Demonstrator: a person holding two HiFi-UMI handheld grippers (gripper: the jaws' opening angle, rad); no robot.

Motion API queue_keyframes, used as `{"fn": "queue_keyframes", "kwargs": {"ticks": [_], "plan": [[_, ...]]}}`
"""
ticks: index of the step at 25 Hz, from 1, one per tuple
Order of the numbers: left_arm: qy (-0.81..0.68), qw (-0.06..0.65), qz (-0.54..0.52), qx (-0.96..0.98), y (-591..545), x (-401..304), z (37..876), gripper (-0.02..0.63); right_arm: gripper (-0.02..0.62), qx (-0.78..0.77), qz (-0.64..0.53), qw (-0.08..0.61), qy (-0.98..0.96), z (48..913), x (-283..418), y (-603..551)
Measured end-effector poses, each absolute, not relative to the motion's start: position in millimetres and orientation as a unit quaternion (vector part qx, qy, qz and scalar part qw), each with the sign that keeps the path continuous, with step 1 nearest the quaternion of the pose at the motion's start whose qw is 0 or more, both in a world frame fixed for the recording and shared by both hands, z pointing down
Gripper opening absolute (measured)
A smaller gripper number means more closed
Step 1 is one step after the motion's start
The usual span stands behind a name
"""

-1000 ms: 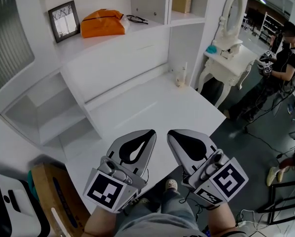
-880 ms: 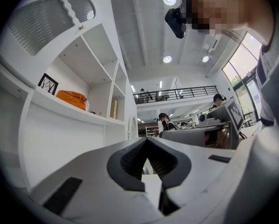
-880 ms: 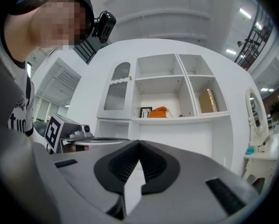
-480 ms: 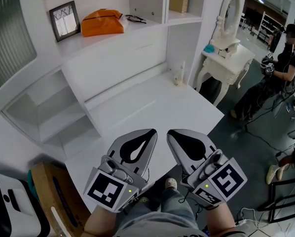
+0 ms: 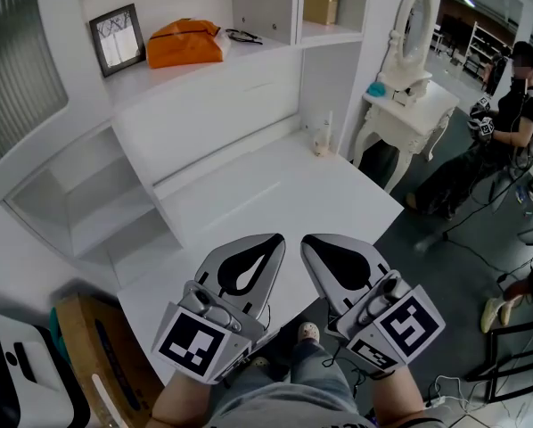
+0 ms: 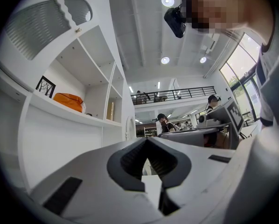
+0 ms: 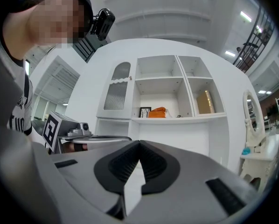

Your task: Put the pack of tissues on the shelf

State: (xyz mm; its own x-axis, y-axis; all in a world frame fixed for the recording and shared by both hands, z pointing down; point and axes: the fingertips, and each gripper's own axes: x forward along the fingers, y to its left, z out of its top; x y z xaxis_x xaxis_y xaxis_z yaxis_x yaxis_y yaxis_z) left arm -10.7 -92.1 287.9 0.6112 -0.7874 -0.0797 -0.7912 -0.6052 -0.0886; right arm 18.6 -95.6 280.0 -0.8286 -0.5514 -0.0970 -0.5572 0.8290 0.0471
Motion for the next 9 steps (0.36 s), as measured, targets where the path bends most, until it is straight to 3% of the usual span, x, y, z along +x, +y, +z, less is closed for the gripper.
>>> {"fn": "queue_keyframes", "kwargs": {"ticks": [3, 9], "plan": [[0.442, 0.081, 0.030, -0.893, -92, -12, 281, 0.031, -0.008, -0.290, 0.036, 0.040, 0.956, 280, 18, -94], [0.439, 0.042, 0.010, -0.897, -91, -12, 292, 0.031, -0.008, -0.289, 0.033, 0.039, 0.956, 281, 13, -95]]}}
